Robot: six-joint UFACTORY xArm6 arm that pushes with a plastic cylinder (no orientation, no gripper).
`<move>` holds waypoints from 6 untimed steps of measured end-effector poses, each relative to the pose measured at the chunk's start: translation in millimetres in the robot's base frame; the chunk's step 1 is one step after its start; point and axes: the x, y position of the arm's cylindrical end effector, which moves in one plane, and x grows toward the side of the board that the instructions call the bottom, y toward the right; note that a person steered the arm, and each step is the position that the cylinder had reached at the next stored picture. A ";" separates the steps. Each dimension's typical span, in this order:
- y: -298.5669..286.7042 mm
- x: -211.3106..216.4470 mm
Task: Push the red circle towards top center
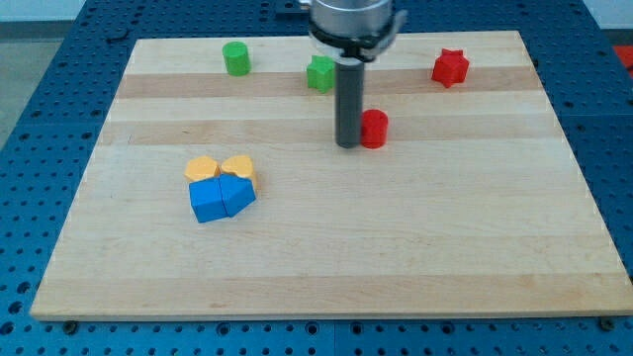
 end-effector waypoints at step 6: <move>-46.6 -88.5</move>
